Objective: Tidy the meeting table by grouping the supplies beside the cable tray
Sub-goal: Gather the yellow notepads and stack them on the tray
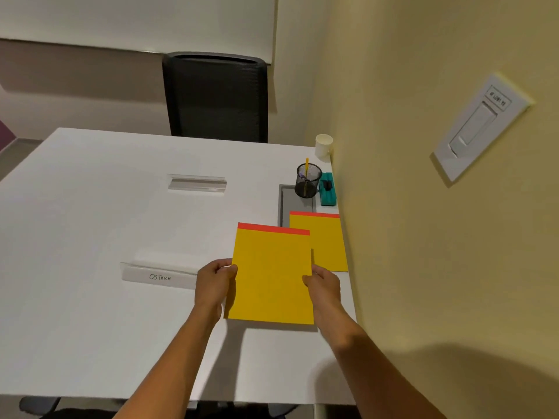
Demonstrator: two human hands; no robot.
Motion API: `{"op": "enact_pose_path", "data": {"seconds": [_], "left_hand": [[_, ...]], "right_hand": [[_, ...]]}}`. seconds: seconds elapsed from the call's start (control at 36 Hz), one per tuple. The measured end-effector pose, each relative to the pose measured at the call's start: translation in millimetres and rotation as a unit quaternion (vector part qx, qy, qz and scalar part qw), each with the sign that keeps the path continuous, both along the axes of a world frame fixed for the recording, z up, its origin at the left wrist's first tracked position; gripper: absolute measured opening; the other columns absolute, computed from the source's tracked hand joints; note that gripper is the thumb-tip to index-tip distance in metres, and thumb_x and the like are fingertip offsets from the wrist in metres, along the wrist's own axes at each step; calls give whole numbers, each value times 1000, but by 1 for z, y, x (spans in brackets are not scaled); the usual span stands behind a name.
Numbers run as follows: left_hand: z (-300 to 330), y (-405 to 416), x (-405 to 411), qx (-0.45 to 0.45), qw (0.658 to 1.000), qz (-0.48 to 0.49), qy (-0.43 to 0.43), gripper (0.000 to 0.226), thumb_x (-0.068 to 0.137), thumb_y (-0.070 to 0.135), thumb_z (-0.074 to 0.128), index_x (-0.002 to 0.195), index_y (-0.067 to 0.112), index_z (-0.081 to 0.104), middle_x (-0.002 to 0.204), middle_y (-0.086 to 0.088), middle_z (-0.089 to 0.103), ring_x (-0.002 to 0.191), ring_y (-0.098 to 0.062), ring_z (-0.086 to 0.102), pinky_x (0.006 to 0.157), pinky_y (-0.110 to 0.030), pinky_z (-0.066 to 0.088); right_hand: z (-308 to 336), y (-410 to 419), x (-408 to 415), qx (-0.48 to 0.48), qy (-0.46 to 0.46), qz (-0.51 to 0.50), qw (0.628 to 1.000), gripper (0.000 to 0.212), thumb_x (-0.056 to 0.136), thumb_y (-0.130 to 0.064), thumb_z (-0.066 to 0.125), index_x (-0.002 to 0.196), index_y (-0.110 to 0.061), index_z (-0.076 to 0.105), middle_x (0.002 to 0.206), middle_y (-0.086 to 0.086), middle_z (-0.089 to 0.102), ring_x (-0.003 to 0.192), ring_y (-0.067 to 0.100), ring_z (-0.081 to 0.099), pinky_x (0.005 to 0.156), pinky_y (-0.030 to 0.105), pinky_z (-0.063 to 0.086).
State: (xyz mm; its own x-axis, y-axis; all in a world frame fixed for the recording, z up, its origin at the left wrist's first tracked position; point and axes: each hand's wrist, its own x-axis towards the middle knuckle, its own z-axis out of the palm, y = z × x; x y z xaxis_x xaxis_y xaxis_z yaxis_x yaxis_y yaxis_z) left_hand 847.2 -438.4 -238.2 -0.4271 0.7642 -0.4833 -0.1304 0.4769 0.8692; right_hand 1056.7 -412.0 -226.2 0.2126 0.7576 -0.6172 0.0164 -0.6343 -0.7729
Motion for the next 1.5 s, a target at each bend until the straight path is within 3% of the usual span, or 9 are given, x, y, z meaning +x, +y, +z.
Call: {"op": "enact_pose_path", "data": {"seconds": [0.11, 0.31, 0.39, 0.53, 0.64, 0.75, 0.86, 1.31, 1.5], "left_hand": [[7, 22, 9, 16, 1000, -6, 7, 18, 90, 6, 63, 90, 21, 71, 96, -8, 71, 97, -30, 66, 95, -51, 54], [5, 70, 25, 35, 999, -19, 17, 16, 90, 8, 65, 94, 21, 72, 98, -2, 73, 99, -26, 67, 97, -52, 53], [1, 88, 30, 37, 999, -21, 13, 17, 90, 6, 66, 103, 12, 74, 103, -9, 73, 100, -29, 68, 97, -53, 53], [-2, 113, 42, 39, 998, -37, 38, 22, 92, 5, 62, 111, 7, 73, 108, -12, 73, 102, -30, 67, 98, -52, 53], [-6, 132, 54, 39, 996, -54, 64, 24, 93, 1, 58, 110, 9, 74, 108, -10, 72, 98, -25, 65, 93, -41, 53], [-14, 145, 64, 35, 994, -71, 78, 28, 92, -2, 54, 111, 8, 73, 106, -10, 72, 96, -25, 65, 84, -35, 49], [-26, 152, 72, 28, 992, -80, 88, 31, 93, -4, 53, 114, 7, 72, 110, -11, 71, 93, -21, 62, 83, -31, 46], [-82, 162, 90, -37, 981, -125, 142, 26, 92, -8, 53, 98, 8, 72, 86, 2, 61, 71, -9, 54, 68, -20, 43], [-101, 180, 98, -55, 970, -186, 150, 25, 89, -13, 47, 82, 6, 61, 73, -11, 56, 65, -20, 50, 58, -27, 41]], "right_hand": [[6, 18, 7, 4, -15, 16, 1000, 58, 97, -1, 59, 152, -8, 42, 157, 10, 42, 139, 29, 44, 107, 35, 36], [20, 63, 17, 1, -53, 13, 999, 55, 99, -4, 57, 152, -6, 42, 145, 10, 52, 114, 28, 54, 88, 30, 38], [19, 82, 23, -5, -57, 10, 998, 13, 98, -4, 57, 104, -14, 62, 103, 2, 58, 88, 22, 58, 72, 27, 43], [18, 103, 28, -1, -64, 1, 998, 61, 99, -10, 58, 155, -8, 35, 157, 11, 39, 142, 33, 39, 112, 43, 36], [9, 115, 32, -3, -74, -11, 997, 25, 93, -11, 57, 115, -17, 48, 123, 12, 52, 97, 27, 51, 83, 39, 45], [2, 126, 37, -13, -107, -17, 994, 24, 92, -7, 54, 115, -4, 61, 133, 21, 56, 81, 25, 53, 71, 36, 47], [-7, 132, 39, -41, -153, 3, 987, 53, 94, -12, 56, 143, 0, 42, 143, 15, 44, 95, 26, 47, 81, 37, 42], [-59, 163, 47, -121, -244, 104, 957, 54, 92, -24, 62, 139, -4, 46, 135, 15, 51, 102, 27, 48, 87, 38, 48], [-81, 187, 51, -124, -251, 107, 954, 71, 91, -29, 66, 150, -4, 37, 148, 15, 44, 129, 36, 48, 93, 40, 44]]}}
